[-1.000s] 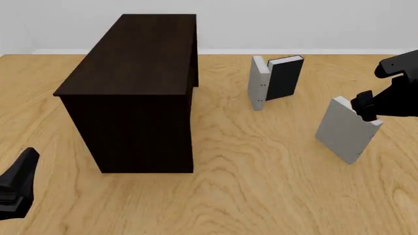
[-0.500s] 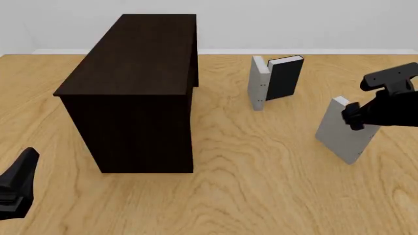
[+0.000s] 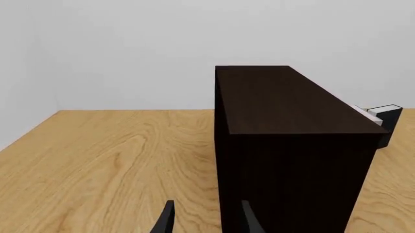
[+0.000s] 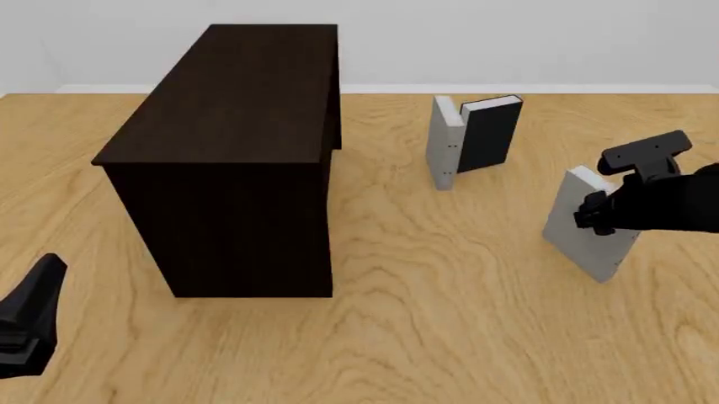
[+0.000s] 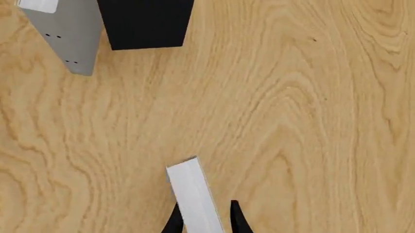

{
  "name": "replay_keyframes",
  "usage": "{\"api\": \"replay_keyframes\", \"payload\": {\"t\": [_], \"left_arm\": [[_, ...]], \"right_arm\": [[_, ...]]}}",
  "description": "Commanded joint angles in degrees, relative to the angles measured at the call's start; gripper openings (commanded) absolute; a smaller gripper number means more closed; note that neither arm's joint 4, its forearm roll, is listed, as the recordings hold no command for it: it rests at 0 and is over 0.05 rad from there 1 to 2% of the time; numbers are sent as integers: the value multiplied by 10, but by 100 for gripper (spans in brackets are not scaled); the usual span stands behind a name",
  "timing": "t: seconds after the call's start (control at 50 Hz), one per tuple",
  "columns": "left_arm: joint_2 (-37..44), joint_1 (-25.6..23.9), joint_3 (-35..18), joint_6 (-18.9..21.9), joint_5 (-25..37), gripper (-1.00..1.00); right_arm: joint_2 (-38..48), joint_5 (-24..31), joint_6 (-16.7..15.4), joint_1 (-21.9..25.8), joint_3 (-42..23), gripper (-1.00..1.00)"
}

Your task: Pick up the book on the right and place it under the cabinet shelf.

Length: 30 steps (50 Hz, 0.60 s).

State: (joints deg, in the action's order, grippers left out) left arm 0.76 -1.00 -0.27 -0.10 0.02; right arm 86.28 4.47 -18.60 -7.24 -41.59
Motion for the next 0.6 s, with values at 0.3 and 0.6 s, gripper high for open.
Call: {"api": "replay_keyframes", "payload": {"t": [0.3, 0.6], "left_arm": [[2, 0, 1, 0, 0, 100], [4, 0, 1, -1, -1, 100]], "right_arm": [[-62, 20, 26, 32, 9, -100], [-232, 92, 73, 82, 15, -100]]}}
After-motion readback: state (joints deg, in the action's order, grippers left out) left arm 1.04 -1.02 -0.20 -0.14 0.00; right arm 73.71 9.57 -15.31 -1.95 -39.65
